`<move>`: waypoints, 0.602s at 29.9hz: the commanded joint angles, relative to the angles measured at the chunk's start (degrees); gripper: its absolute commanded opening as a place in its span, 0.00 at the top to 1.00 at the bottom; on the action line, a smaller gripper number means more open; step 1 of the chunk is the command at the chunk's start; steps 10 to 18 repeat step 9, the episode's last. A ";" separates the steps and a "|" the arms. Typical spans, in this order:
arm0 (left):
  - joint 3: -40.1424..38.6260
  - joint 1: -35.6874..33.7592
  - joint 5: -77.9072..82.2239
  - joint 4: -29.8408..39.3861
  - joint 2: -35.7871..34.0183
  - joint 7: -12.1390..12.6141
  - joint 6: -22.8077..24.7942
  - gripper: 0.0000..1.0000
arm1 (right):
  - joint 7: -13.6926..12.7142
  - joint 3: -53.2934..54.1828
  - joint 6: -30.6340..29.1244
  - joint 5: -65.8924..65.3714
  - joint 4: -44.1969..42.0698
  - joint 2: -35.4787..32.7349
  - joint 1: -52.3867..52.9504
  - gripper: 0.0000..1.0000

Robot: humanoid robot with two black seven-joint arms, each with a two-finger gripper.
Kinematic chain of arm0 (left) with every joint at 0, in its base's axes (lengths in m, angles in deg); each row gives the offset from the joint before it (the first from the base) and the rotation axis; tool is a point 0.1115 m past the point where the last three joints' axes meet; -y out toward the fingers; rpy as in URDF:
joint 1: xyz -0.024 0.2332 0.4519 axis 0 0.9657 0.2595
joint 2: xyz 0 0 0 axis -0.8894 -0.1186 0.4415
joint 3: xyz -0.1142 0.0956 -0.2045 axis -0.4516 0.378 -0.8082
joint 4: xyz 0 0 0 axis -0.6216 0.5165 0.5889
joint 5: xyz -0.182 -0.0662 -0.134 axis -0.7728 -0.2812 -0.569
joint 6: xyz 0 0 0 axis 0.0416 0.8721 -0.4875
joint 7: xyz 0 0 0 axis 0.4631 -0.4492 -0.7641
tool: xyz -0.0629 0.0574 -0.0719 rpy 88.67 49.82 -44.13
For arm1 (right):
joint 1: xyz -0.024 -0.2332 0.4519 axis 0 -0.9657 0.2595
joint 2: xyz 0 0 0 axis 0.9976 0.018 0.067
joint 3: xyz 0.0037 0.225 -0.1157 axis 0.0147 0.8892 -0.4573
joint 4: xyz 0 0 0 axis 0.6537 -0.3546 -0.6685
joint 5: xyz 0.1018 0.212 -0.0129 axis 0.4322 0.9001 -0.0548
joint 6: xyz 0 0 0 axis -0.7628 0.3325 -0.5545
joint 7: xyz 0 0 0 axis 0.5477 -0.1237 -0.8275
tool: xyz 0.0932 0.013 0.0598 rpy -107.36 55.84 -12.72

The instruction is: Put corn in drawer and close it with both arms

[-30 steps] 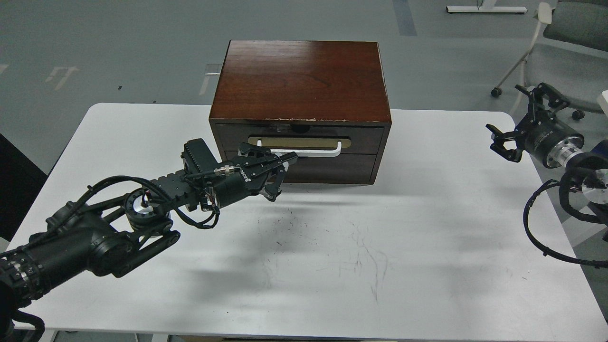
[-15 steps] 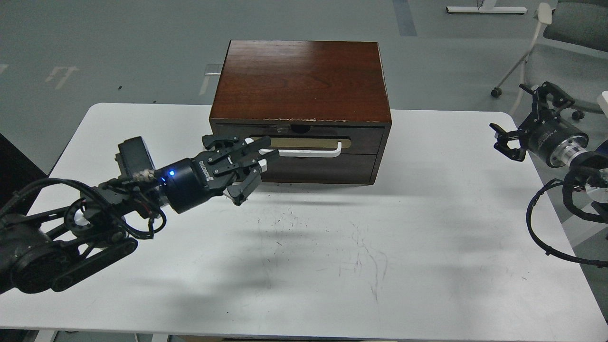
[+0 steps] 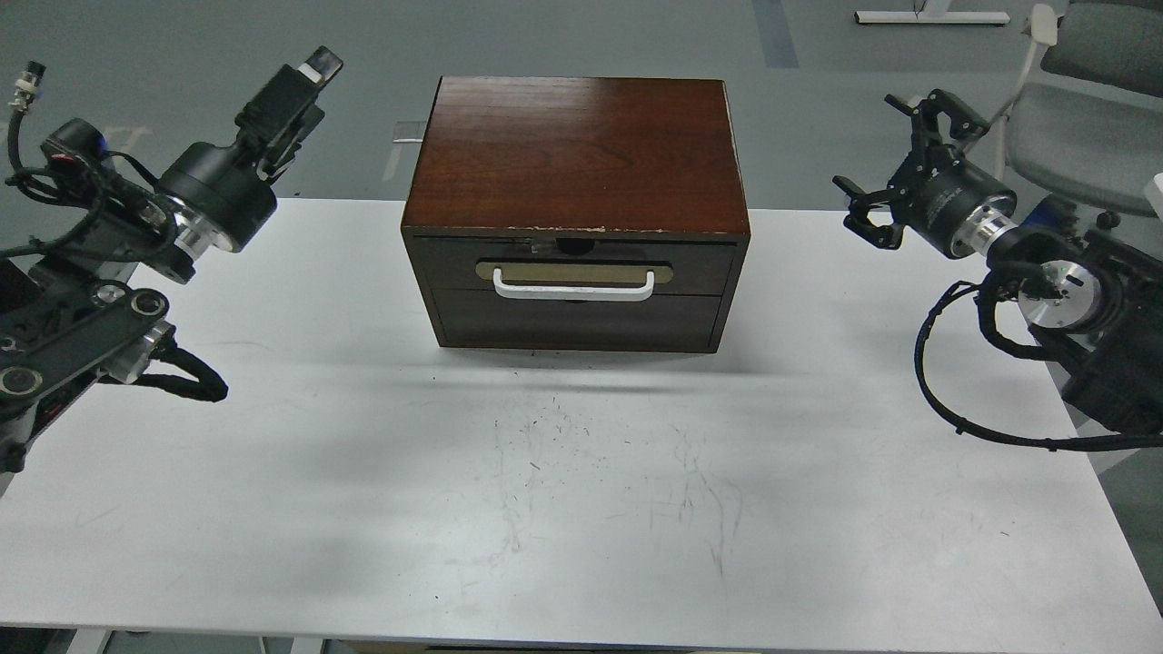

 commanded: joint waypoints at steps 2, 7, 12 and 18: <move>-0.03 -0.05 -13.43 -6.28 2.26 11.75 5.60 0.00 | 0.32 -0.04 0.00 -1.70 -0.05 1.94 0.18 0.00; -1.08 0.13 -23.90 -14.72 4.19 16.69 16.85 0.00 | 0.32 0.14 0.00 -2.84 0.03 2.73 -0.34 0.00; -1.88 -0.05 -24.87 -17.88 6.74 16.78 18.96 0.00 | 0.32 0.49 0.00 -2.84 0.30 2.73 -0.43 0.00; -1.88 -0.05 -24.87 -17.88 6.74 16.78 18.96 0.00 | 0.32 0.49 0.00 -2.84 0.30 2.73 -0.43 0.00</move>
